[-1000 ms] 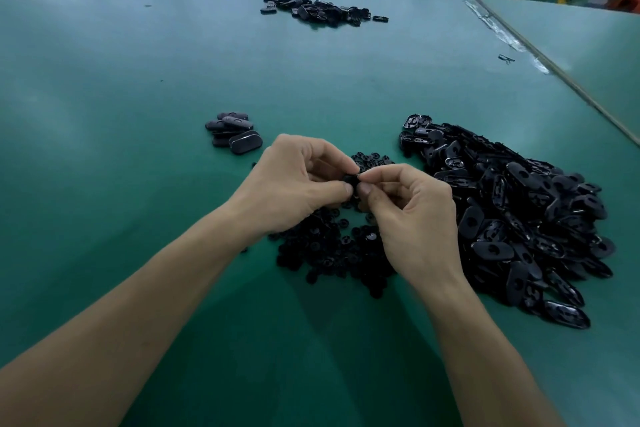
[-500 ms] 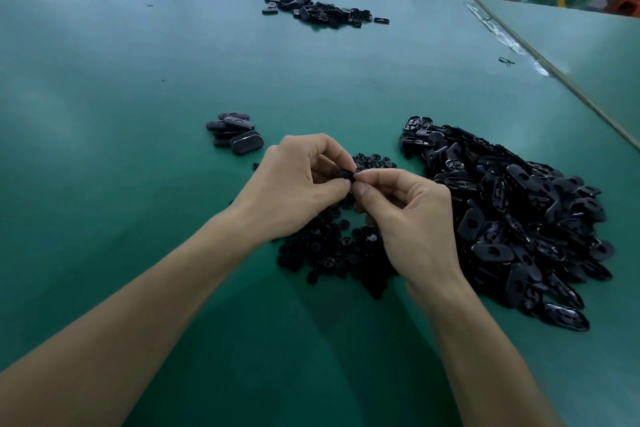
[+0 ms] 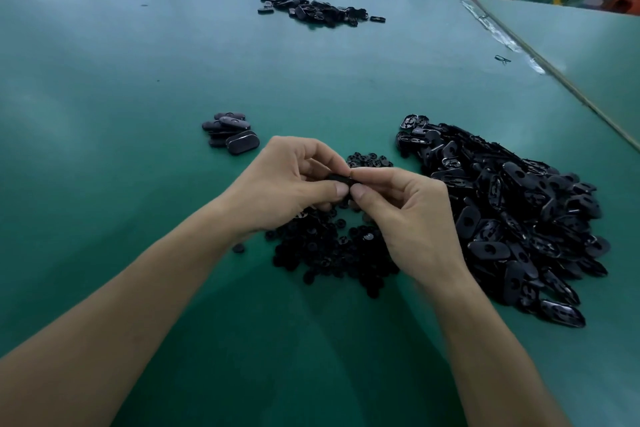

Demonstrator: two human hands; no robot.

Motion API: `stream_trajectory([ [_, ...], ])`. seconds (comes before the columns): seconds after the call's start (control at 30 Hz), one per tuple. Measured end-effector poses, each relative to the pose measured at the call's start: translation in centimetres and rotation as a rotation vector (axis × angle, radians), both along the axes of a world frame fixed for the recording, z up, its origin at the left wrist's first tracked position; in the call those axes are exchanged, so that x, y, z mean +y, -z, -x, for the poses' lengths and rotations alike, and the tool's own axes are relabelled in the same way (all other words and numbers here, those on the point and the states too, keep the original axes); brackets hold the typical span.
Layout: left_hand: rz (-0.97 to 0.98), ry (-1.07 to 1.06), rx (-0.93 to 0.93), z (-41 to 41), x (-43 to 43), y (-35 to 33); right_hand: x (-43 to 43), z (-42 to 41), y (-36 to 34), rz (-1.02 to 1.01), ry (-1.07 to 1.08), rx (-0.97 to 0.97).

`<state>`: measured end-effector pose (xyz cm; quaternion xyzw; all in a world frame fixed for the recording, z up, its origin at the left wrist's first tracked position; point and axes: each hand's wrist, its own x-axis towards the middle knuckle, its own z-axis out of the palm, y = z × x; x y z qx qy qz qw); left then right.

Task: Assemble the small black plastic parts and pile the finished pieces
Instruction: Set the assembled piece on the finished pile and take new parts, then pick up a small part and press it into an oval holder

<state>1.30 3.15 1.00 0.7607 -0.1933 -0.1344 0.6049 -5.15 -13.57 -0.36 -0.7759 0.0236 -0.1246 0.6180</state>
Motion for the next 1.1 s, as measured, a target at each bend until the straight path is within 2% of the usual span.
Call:
stream_trajectory([
  [0.17,0.02,0.006,0.041,0.0,0.0,-0.1,-0.3,0.1,0.2,-0.04,-0.007,0.048],
  [0.33,0.02,-0.016,0.049,0.1,-0.1,-0.2,-0.3,0.1,0.3,0.013,0.011,0.057],
  [0.57,0.011,-0.049,0.004,0.4,-0.2,-0.5,0.1,0.2,0.1,0.009,0.075,0.065],
  [0.83,-0.03,-0.094,-0.033,0.2,0.0,-0.4,0.1,0.5,-0.3,0.029,0.025,0.086],
  [0.93,-0.037,-0.161,-0.056,-0.1,0.4,0.0,-0.5,0.1,-0.8,0.18,0.04,0.075],
  [1.1,-0.023,-0.4,-0.106,-2.5,2.6,0.9,-4.1,-1.9,-2.5,0.769,0.204,0.132],
])
